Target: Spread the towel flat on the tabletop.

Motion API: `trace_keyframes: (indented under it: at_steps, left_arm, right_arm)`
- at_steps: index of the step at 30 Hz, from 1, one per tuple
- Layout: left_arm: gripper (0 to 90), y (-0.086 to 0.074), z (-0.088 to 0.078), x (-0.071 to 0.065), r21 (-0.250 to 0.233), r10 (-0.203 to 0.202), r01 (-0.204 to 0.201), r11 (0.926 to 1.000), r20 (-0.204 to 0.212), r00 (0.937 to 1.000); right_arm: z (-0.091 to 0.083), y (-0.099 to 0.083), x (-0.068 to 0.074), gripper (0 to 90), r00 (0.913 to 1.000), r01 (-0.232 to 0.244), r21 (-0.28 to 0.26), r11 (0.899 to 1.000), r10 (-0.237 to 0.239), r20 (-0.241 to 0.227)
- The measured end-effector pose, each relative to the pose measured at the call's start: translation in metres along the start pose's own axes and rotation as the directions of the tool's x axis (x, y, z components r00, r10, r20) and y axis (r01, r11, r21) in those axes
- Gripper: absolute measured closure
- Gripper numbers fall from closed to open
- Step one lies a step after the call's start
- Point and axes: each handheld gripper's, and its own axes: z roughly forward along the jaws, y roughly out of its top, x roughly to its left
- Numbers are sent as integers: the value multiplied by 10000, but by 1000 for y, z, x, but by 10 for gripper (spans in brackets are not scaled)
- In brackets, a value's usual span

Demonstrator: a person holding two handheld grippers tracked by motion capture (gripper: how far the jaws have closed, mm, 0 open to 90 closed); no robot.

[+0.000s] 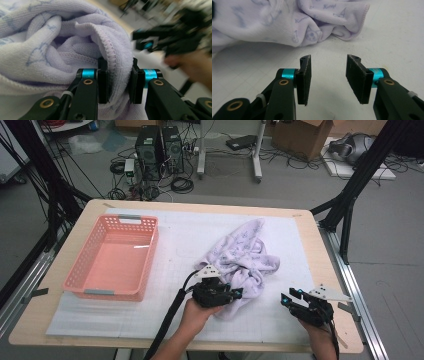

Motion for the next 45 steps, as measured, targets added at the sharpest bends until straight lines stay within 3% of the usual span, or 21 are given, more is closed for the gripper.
trace_keyframes:
  at_steps: [1,4,8,10,11,14,17,18,20,23,25,28,30,31,33,35,38,39,41,43,45]
  left_arm:
    - [732,1,-2,1,-202,-109,108,9997,-69,9999]
    - [714,3,-13,17,-538,-306,247,9982,-1122,9932]
    - [710,4,-29,45,-812,-601,391,9959,-2746,9597]
    - [703,4,-34,57,-780,-601,344,9964,-3562,9325]
    - [693,4,-35,61,-709,-562,314,9970,-3826,9222]
    - [647,3,-33,67,-620,-577,355,9974,-4069,9116]
    - [582,2,-30,68,-457,-531,378,9982,-4047,9129]
    - [572,1,-30,68,-351,-408,292,9990,-3982,9164]
    - [565,0,-29,66,-106,-127,92,9999,-3995,9166]
    - [647,0,-29,64,68,81,-60,10000,-3778,9259]
    - [697,0,-30,63,212,209,-142,9997,-3617,9321]
    - [718,-1,-32,61,440,403,-269,9987,-3385,9401]
    - [718,-1,-35,60,430,405,-281,9987,-3212,9461]
    - [718,-1,-36,59,458,426,-297,9985,-3122,9491]
    - [717,-3,-40,55,543,586,-448,9975,-2869,9562]
    - [716,-5,-44,50,652,814,-661,9957,-2702,9594]
    - [695,-12,-50,41,826,1209,-1043,9911,-2330,9649]
    - [682,-14,-52,38,839,1318,-1155,9898,-2258,9652]
    - [649,-16,-54,31,811,1582,-1435,9863,-2207,9624]
    - [602,-17,-57,26,831,2102,-1949,9773,-2635,9415]
    - [558,-18,-58,24,961,2481,-2293,9686,-3132,9167]
  right_arm:
    - [-1,-1,0,549,10000,-27,-40,10000,28,37]
    - [-4,-3,-1,549,9999,-128,-52,9999,128,56]
    - [0,-3,-3,550,9997,-247,-50,9997,247,71]
    - [5,-2,-2,554,9996,-278,9,9996,278,47]
    - [8,-1,-2,561,9997,-260,9,9997,260,-8]
    - [20,4,6,614,9991,-53,143,9999,59,-413]
    - [35,11,22,622,9939,441,338,9985,-405,-1029]
    - [40,13,27,611,9903,733,375,9966,-682,-1212]
    - [53,15,40,550,9831,1110,570,9922,-1012,-1524]
    - [79,21,58,486,9713,2061,1108,9722,-1895,-1441]
    - [94,27,67,487,9588,2795,1421,9496,-2681,-940]
    - [109,35,73,560,9453,3261,1445,9342,-3211,-577]
    - [112,37,72,692,9380,3450,1396,9282,-3357,-859]
    - [112,37,72,770,9401,3380,1382,9309,-3271,-955]
    - [108,37,69,847,9315,3605,1437,9216,-3477,-1066]
    - [100,37,59,859,9392,3265,1545,9325,-3018,-1637]
    - [73,36,46,861,9392,2871,1298,9491,-2522,-2330]
    - [61,36,41,861,9348,2782,1121,9540,-2420,-2600]
    - [38,38,37,862,9273,2803,934,9554,-2444,-2834]
    - [17,43,32,863,9314,2764,727,9583,-2485,-2661]
    - [1,52,24,863,9439,2441,532,9683,-2247,-2419]
